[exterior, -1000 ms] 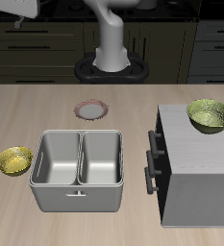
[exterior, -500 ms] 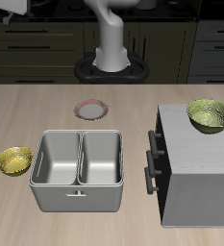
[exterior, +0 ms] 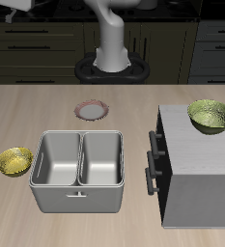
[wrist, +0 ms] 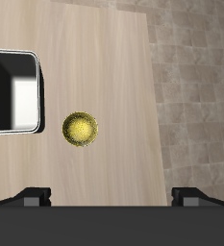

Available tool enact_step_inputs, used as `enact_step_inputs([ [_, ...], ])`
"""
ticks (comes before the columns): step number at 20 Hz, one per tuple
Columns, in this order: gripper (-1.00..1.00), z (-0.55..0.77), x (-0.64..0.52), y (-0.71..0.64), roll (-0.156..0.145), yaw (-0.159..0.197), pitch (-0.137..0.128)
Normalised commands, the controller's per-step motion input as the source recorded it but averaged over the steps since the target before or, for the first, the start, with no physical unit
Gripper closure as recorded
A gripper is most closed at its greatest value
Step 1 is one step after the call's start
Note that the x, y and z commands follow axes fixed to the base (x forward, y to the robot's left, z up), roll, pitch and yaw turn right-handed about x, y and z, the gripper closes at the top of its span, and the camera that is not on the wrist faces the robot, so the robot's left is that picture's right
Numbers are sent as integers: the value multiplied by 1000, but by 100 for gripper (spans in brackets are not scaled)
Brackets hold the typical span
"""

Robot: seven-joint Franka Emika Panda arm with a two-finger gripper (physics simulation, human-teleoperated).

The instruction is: Place the yellow bowl on the plate

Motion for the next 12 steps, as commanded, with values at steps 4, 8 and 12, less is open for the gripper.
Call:
enact_step_inputs([
  [4, -100, 31, 328, -59, -13, -21, -11],
  [8, -100, -34, 221, -33, -10, -16, -1],
  [12, -100, -192, 326, 37, 17, 8, -7],
])
